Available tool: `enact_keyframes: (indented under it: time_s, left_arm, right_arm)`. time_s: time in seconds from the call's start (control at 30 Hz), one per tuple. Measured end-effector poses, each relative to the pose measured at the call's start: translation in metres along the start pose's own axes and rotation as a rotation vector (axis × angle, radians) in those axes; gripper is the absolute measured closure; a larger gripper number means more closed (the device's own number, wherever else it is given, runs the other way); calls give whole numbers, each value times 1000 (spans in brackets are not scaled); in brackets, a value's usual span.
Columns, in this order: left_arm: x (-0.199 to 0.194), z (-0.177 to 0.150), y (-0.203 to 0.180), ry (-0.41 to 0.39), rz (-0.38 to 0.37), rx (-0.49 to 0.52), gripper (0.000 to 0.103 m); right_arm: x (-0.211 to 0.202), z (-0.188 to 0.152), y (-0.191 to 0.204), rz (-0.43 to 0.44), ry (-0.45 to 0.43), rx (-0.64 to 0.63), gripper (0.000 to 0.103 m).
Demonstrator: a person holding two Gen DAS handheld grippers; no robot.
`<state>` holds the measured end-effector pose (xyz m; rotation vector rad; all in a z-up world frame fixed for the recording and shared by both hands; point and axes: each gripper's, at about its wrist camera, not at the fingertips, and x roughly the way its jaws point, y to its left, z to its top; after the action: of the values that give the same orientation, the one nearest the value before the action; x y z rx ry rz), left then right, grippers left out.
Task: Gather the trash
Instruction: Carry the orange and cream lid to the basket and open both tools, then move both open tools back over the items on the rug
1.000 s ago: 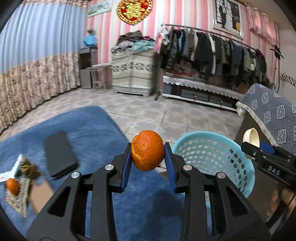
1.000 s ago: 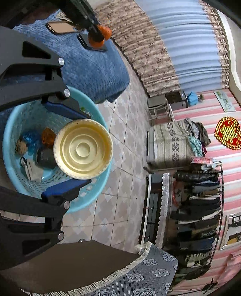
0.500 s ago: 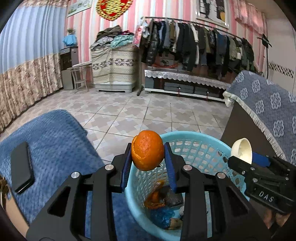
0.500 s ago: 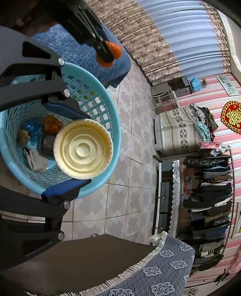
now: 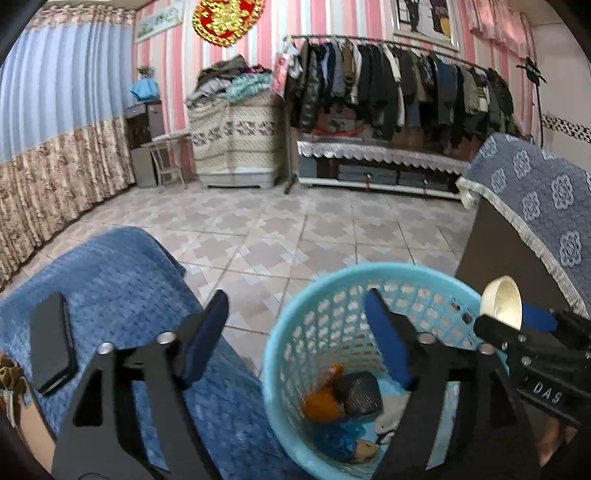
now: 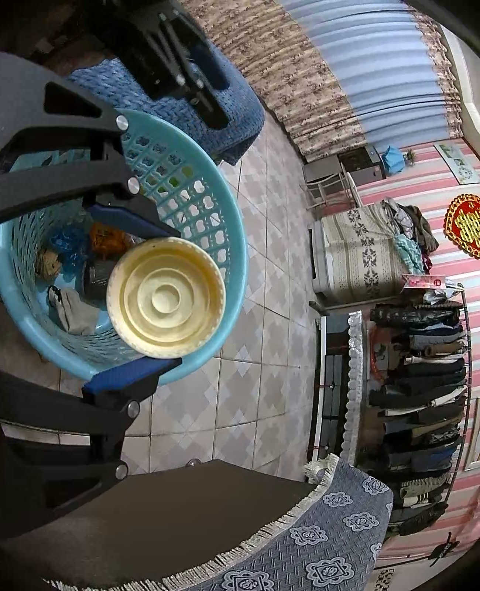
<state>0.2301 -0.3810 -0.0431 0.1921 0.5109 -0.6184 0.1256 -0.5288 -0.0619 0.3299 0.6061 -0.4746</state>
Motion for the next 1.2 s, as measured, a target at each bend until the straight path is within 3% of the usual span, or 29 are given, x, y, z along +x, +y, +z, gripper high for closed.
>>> enact_keyframes:
  time_s: [0.2, 0.4, 0.6, 0.63, 0.73, 0.97, 1.2]
  left_arm:
    - [-14, 1, 19, -9, 42, -35, 16]
    - [-34, -6, 44, -10, 71, -90, 14]
    - [-54, -14, 65, -10, 123, -121, 13]
    - [-57, -15, 68, -10, 127, -127, 13]
    - [-69, -19, 80, -6, 134, -157, 13]
    - [-101, -33, 107, -30, 189, -196, 9]
    - [-128, -48, 135, -28, 242, -225, 8]
  right_arm:
    - [5, -1, 15, 12, -4, -27, 42]
    - [14, -7, 31, 21, 5, -42, 42]
    - [10, -5, 40, -2, -6, -60, 24]
    - [9, -5, 41, -10, -12, -62, 17]
    - [4, -4, 46, -29, -29, -78, 12]
    - [-10, 1, 61, -24, -82, -100, 11]
    - [-28, 2, 103, 34, -125, -175, 11]
